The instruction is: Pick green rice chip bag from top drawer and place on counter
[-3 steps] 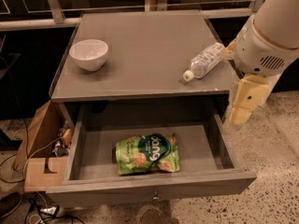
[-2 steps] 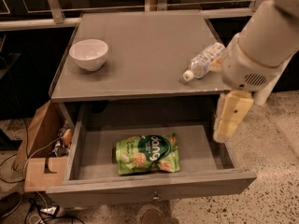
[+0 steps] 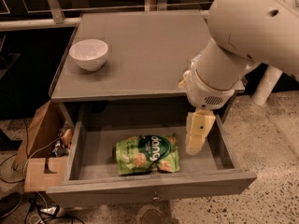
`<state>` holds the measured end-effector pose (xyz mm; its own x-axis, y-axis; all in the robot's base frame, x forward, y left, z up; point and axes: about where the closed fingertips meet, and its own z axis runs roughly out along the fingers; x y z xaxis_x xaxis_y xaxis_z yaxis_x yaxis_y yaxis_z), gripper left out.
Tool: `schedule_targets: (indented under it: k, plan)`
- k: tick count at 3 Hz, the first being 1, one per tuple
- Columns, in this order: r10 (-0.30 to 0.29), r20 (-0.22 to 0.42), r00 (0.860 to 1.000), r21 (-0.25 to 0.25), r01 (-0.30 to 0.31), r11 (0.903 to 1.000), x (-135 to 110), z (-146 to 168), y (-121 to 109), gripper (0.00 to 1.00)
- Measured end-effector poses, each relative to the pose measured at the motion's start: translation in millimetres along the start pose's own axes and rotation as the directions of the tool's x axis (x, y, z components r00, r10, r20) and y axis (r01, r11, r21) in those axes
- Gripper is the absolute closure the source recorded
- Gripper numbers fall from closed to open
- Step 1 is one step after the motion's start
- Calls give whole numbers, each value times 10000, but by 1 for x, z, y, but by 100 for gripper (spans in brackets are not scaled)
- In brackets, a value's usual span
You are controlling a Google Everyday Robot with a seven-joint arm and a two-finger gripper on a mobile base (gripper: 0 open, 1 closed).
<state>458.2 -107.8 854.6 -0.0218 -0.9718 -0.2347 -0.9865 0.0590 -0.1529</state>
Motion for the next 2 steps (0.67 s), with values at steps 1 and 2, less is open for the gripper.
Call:
schedule_targets:
  k: [1,2]
  plan:
    - [-5,2,10000,-2,5,10000,0,0,0,0]
    - [118,-153,9998,-26,-119,9999,0,23,-1,0]
